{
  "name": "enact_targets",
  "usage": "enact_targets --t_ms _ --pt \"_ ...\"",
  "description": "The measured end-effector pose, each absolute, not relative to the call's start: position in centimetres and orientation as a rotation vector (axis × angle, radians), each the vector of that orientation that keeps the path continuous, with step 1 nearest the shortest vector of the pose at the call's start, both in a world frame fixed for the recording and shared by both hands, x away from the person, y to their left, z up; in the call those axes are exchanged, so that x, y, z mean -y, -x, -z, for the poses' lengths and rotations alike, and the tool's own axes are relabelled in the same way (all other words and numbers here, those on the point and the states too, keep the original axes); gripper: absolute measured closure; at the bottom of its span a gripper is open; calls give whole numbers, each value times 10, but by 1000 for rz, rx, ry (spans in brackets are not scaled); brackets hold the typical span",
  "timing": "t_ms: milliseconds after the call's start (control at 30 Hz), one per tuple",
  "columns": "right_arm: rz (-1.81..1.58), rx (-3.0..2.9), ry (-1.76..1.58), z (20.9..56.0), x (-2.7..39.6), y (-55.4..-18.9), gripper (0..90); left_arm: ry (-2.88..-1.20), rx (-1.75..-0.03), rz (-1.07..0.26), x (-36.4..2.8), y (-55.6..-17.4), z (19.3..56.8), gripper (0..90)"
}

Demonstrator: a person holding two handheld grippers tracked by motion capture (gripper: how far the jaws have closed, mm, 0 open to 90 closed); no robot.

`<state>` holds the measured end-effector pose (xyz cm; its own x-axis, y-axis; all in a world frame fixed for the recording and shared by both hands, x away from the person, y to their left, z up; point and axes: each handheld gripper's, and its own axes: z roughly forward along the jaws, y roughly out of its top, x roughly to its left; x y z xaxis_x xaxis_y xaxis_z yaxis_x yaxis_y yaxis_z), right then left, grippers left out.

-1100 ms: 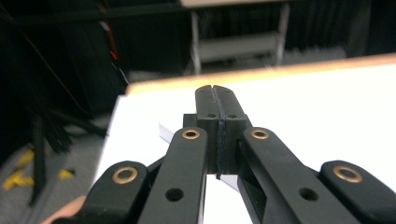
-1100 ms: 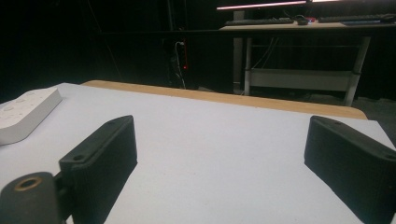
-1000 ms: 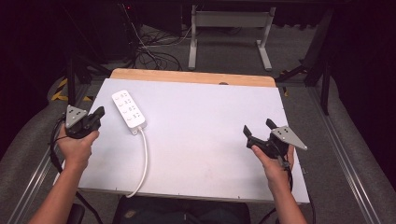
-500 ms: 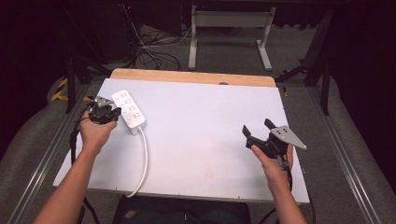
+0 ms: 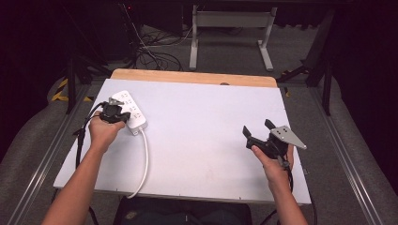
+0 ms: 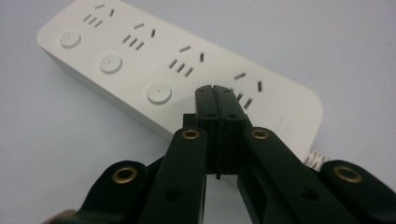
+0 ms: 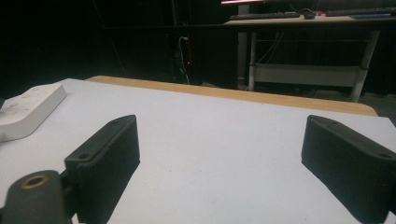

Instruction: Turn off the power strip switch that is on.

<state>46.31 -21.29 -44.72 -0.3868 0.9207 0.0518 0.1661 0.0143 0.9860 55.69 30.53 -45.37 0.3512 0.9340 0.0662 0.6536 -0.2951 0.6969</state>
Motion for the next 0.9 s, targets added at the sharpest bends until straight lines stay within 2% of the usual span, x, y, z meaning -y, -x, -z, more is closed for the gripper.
enact_targets --t_ms 433,533,900 --pt "-1428 -1613 -1145 447 213 -463 119 -2060 -1385 -649 -309 -557 455 900" --pt "-1429 -1612 -1152 447 213 -464 118 -1999 -1371 -625 -310 -556 454 900" --pt "-1426 -1610 -1156 447 212 -466 119 -2014 -1378 -588 -309 -559 458 900"
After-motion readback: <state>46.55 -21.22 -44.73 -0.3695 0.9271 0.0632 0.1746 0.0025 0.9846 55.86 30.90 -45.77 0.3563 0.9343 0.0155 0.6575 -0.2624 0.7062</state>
